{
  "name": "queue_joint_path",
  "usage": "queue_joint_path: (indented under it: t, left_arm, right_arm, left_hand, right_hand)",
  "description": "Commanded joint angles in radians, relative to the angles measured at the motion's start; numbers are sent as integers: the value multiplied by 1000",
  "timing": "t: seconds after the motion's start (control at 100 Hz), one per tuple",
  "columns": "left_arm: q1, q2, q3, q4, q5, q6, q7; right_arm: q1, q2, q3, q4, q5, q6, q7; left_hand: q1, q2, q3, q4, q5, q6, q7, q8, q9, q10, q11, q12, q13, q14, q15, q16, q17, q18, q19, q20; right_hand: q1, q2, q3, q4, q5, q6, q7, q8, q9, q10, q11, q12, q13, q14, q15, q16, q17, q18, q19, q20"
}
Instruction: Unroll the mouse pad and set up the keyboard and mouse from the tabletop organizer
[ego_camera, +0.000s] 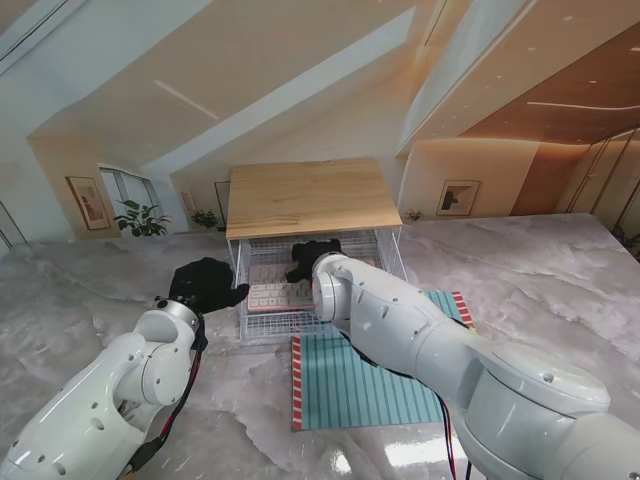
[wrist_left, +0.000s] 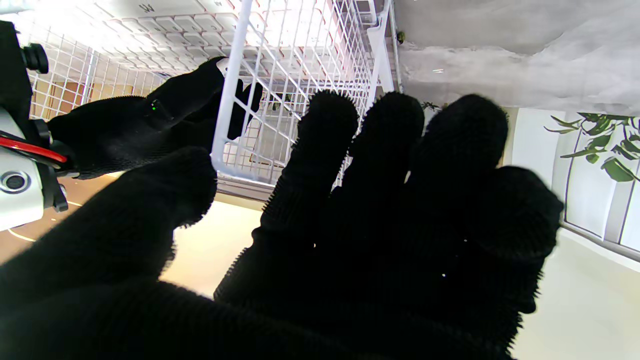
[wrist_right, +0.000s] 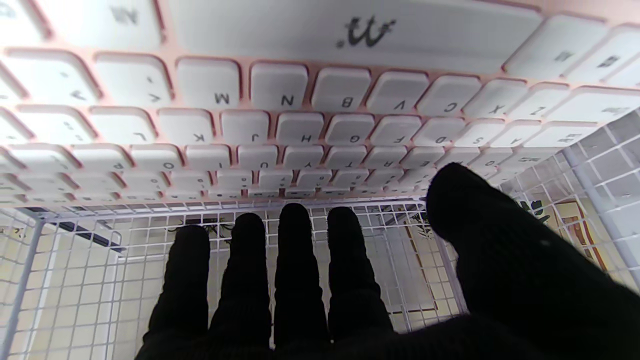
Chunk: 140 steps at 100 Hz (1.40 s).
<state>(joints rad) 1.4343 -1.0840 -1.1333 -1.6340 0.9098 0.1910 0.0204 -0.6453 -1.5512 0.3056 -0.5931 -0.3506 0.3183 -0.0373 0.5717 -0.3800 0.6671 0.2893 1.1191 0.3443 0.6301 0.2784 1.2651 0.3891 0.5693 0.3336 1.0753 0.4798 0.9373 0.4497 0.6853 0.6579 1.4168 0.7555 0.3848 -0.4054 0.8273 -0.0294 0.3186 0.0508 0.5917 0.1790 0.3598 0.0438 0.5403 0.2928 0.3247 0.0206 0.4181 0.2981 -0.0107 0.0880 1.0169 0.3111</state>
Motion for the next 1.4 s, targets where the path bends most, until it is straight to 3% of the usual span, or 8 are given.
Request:
queue_joint_path:
  t: [0.0, 0.28, 0.53, 0.74, 0.84, 1.03, 1.22, 1.39]
  left_arm:
    - [4, -5, 1, -9, -3, -3, -17]
    - [3, -5, 0, -10, -6, -5, -17]
    - [-2, -5, 4, -9, -11, -3, -21]
    - [-6, -5, 6, -6, -14, -3, -21]
    - [-7, -6, 7, -4, -15, -2, -20]
    - [-11, -7, 12, 0, -20, 3, -19]
    - [-12, -7, 15, 2, -22, 5, -18]
    - [-13, -8, 16, 3, -25, 5, -17]
  right_arm:
    - [-1, -4, 0, -1, 7, 12, 28]
    - [10, 0, 0, 2, 20, 12, 56]
    - [29, 4, -8, 7, 25, -2, 94]
    - [39, 7, -16, 6, 29, 1, 124]
    - [38, 5, -13, 11, 30, 3, 119]
    - [36, 3, -11, 16, 31, 4, 113]
    - [42, 18, -24, -11, 30, 28, 154]
    - [44, 29, -34, -35, 25, 52, 179]
  left_hand:
    - [26, -4, 22, 17, 25, 21, 23, 10, 49, 43, 12, 12, 60, 63, 44, -2, 19, -14, 56, -24]
    - [27, -4, 22, 18, 25, 20, 28, 7, 53, 42, 13, 14, 62, 64, 46, -3, 21, -14, 60, -29]
    - [28, -3, 21, 19, 26, 19, 31, 5, 55, 42, 14, 15, 65, 61, 48, -3, 24, -15, 63, -33]
    - [27, -4, 22, 20, 26, 18, 35, 5, 57, 41, 15, 16, 67, 61, 49, -4, 26, -14, 65, -35]
    - [28, -3, 23, 20, 26, 19, 36, 4, 58, 41, 16, 16, 68, 61, 49, -4, 28, -15, 66, -36]
    - [27, -3, 23, 20, 27, 19, 38, 4, 58, 40, 16, 16, 69, 60, 50, -3, 28, -15, 68, -38]
    - [29, -4, 23, 21, 28, 18, 41, 4, 61, 41, 17, 17, 72, 61, 51, -4, 32, -14, 70, -40]
    - [28, -4, 23, 21, 28, 18, 43, 4, 61, 40, 17, 17, 74, 59, 52, -4, 34, -14, 70, -42]
  right_hand:
    - [-30, 36, -19, 10, 15, -18, -17, -13, 28, 3, -15, -12, -14, 8, -20, -14, -25, 19, -16, -28]
    - [-34, 49, -42, 15, 47, -44, -8, -7, 138, 49, -61, -26, 1, 16, -35, -23, -43, 52, -31, -19]
    - [-7, 82, -26, 21, 91, -53, -16, -6, 228, 27, -97, -37, 26, -24, -48, -29, -55, 52, -60, -10]
    - [-2, 93, -34, 22, 152, -38, -21, -4, 393, 63, -98, -37, 52, -42, -25, -16, -67, 46, -85, -3]
    - [-3, 86, -25, 23, 180, -19, -16, 4, 491, 100, -53, -18, 84, -25, 5, -1, -68, 51, -87, 3]
    - [-19, 82, -18, 21, 186, -31, -19, 53, 471, 88, 144, 68, 156, 57, 46, 19, -33, 91, -69, 36]
    - [-36, 86, -61, 23, 181, -61, -50, 62, 316, 80, -55, -16, 171, 92, -15, -12, -2, 114, -54, 42]
    - [-38, 86, -87, 26, 232, -39, -60, 54, 455, 117, -77, -28, 156, 58, -40, -24, -36, 97, -74, 29]
